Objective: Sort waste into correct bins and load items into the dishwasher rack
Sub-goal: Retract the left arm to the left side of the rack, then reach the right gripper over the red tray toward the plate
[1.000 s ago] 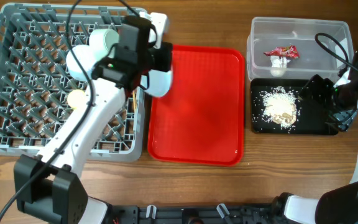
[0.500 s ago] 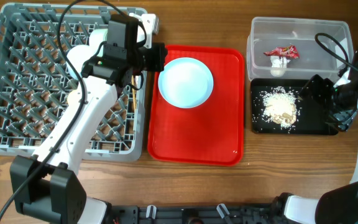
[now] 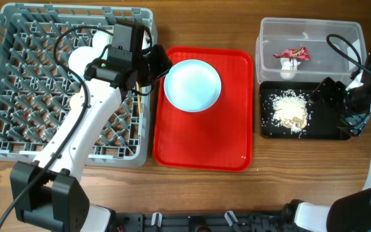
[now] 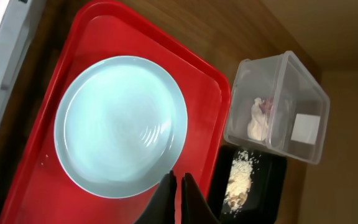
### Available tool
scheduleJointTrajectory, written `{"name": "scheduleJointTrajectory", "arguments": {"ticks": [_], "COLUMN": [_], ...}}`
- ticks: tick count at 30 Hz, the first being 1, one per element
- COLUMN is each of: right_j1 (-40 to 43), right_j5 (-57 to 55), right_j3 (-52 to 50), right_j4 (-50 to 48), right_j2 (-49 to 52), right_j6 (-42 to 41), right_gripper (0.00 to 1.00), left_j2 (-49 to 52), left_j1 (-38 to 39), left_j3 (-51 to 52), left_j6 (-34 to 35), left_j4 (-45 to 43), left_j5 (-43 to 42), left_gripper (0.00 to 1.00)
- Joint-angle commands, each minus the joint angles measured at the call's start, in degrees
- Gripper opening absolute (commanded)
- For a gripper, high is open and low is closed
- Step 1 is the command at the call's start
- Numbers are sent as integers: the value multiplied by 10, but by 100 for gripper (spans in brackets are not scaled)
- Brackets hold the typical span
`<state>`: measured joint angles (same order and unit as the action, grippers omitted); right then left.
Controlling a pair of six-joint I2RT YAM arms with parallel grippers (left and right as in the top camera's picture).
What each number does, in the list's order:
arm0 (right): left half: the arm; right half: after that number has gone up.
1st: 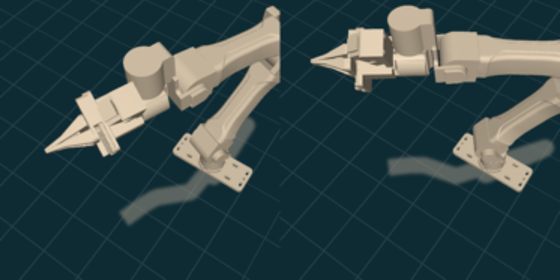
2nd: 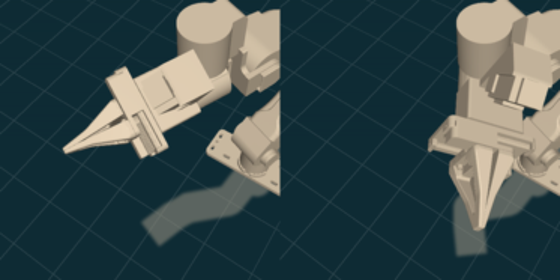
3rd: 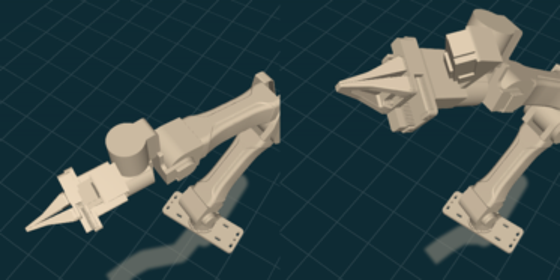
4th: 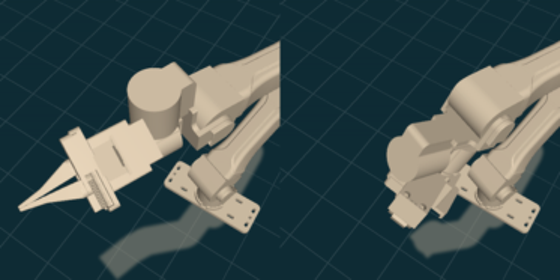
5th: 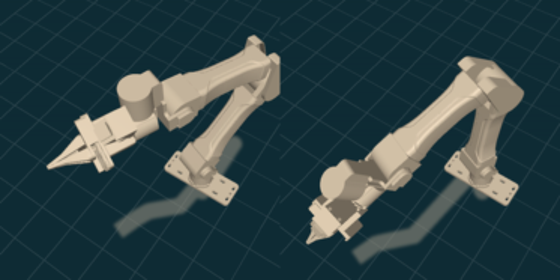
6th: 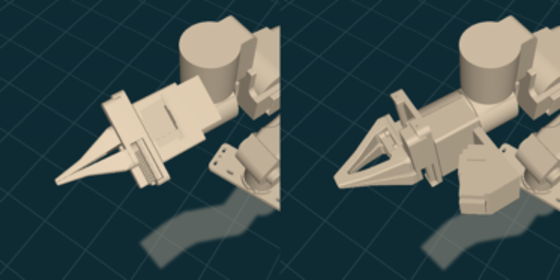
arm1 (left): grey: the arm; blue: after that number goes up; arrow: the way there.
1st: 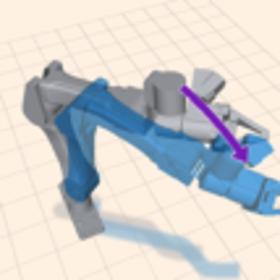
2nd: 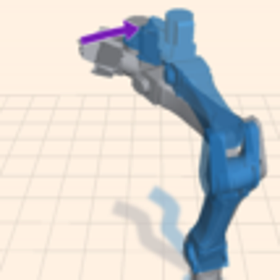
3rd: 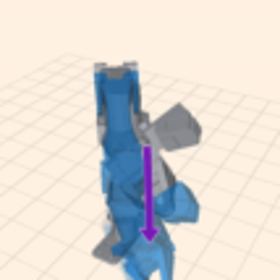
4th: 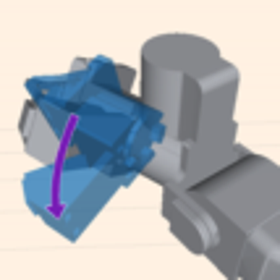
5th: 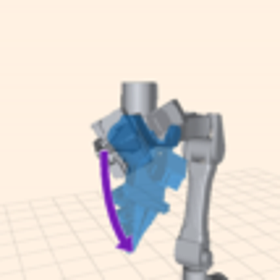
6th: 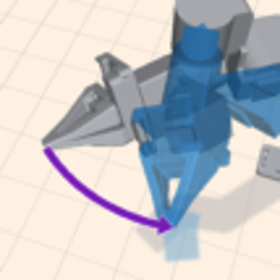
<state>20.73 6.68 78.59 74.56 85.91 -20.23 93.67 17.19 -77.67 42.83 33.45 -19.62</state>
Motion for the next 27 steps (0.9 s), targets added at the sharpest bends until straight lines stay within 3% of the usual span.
{"name": "scheduleJointTrajectory", "arguments": {"ticks": [1, 3, 5, 7, 8, 14, 16, 18, 20, 21, 23, 27], "right_j1": [1, -1, -14, -48, -72, -218, -252, -286, -312, -326, -351, -398], "right_j5": [41, 90, 120, 129, 129, 117, 90, 68, 56, 47, 27, -23], "right_j3": [13, 14, 14, 14, 14, 14, 18, 41, 72, 88, 100, 100], "right_j4": [-5, -21, -36, -60, -74, -198, -218, -215, -203, -199, -208, -243], "right_j2": [-9, -10, -10, -10, -10, -10, -9, -5, 7, 16, 35, 104], "right_j6": [43, 74, 98, 104, 108, 62, 38, 30, 20, 20, 5, -42], "right_gripper": [100, 100, 100, 100, 100, 100, 100, 100, 99, 100, 100, 100], "left_j2": [-21, -39, -71, -113, -130, -214, -221, -221, -219, -219, -219, -219], "left_j1": [-2, -2, -2, -13, -23, -166, -227, -278, -312, -323, -338, -346], "left_j3": [-11, -11, -11, -11, -11, -11, -11, -11, -11, -11, -11, -11], "left_j6": [-10, -57, -109, -142, -142, -142, -142, -142, -141, -141, -141, -141], "left_j4": [10, 34, 70, 112, 129, 250, 278, 297, 305, 305, 304, 305], "left_j5": [18, 80, 172, 245, 259, 263, 263, 261, 261, 261, 261, 261], "left_gripper": [4, 5, 26, 31, 39, 47, 56, 57, 66, 78, 89, 94]}}
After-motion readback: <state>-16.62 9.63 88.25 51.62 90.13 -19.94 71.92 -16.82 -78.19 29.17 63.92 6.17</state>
